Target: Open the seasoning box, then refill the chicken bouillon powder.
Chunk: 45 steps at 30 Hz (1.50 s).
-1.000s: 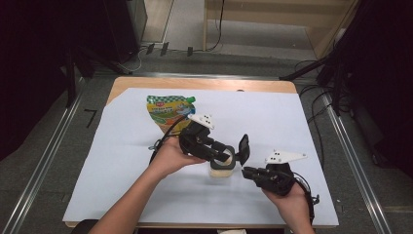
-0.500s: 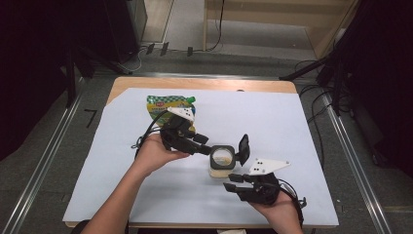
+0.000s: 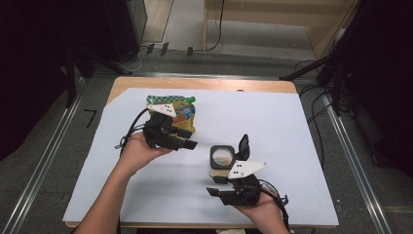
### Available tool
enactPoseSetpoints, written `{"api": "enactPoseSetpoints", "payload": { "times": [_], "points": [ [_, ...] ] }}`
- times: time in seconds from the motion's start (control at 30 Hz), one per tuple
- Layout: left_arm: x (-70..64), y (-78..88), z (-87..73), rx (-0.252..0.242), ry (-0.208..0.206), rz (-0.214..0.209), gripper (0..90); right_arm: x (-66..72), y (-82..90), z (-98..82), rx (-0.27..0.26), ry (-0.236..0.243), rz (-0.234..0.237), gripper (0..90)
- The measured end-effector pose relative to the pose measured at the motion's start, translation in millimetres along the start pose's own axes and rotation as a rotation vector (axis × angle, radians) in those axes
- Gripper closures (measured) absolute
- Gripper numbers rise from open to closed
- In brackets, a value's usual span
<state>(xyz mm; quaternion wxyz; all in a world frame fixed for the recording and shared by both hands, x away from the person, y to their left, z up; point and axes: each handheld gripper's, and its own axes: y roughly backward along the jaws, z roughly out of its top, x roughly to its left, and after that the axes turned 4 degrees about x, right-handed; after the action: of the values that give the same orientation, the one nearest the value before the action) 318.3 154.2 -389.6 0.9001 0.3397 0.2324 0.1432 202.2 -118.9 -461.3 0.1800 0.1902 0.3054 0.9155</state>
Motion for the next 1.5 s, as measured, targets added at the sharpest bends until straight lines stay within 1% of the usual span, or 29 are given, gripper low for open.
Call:
{"api": "enactPoseSetpoints", "payload": {
  "times": [0.1,0.17,0.33,0.5,0.53,0.6,0.67,0.77,0.83,0.9,0.97,1.0,1.13,1.2,1.3,1.4,1.5],
  "points": [
    [3.9,5.0,-4.0,-0.004,0.010,0.011,46.3,1.8,-7.9,3.0,0.004,0.006,0.003,55.4],
    [7.4,7.7,-6.7,-0.004,0.032,0.023,44.8,2.2,-12.2,5.2,0.002,0.000,0.010,52.6],
    [13.8,15.3,-13.6,-0.012,0.037,0.027,44.8,3.7,-24.0,12.1,0.020,0.011,0.020,52.3],
    [20.9,24.2,-19.2,-0.024,0.058,0.045,44.8,6.6,-35.9,20.4,0.026,0.037,0.023,51.9],
    [22.5,25.6,-20.4,-0.030,0.065,0.045,44.8,6.8,-38.3,21.7,0.026,0.031,0.026,51.5],
    [25.5,28.3,-22.9,-0.026,0.072,0.056,45.0,4.9,-41.8,23.9,0.029,0.022,0.032,52.3],
    [27.9,30.5,-24.9,-0.026,0.076,0.065,45.1,1.6,-44.7,25.1,0.018,0.015,0.040,53.0],
    [31.5,33.9,-27.5,-0.031,0.086,0.070,45.4,-1.1,-48.0,26.5,0.021,0.004,0.041,53.3],
    [33.7,35.3,-29.3,-0.030,0.090,0.078,45.5,-0.5,-49.2,26.5,0.023,-0.002,0.041,53.2],
    [36.1,36.8,-32.0,-0.029,0.097,0.084,45.5,0.0,-50.4,26.1,0.022,0.002,0.038,52.9],
    [38.3,38.4,-35.6,-0.024,0.100,0.101,45.4,0.2,-51.3,25.8,0.016,0.000,0.040,52.4],
    [39.4,38.9,-37.0,-0.028,0.107,0.097,45.4,0.6,-51.4,25.7,0.012,-0.004,0.039,52.1],
    [44.2,42.4,-43.3,-0.035,0.124,0.099,45.4,0.9,-53.0,26.2,0.004,0.009,0.037,51.9],
    [46.4,43.0,-46.1,-0.020,0.126,0.117,45.4,0.8,-53.9,25.9,0.005,0.014,0.042,51.6],
    [52.1,44.7,-51.1,-0.007,0.137,0.127,45.4,2.3,-55.6,25.1,0.015,0.022,0.037,51.4],
    [58.4,47.7,-54.7,-0.019,0.148,0.127,45.5,2.7,-56.5,24.1,0.019,0.030,0.039,51.4],
    [65.2,51.4,-58.5,-0.027,0.170,0.132,45.7,2.9,-57.1,23.2,0.024,0.031,0.041,51.4]
  ]
}}
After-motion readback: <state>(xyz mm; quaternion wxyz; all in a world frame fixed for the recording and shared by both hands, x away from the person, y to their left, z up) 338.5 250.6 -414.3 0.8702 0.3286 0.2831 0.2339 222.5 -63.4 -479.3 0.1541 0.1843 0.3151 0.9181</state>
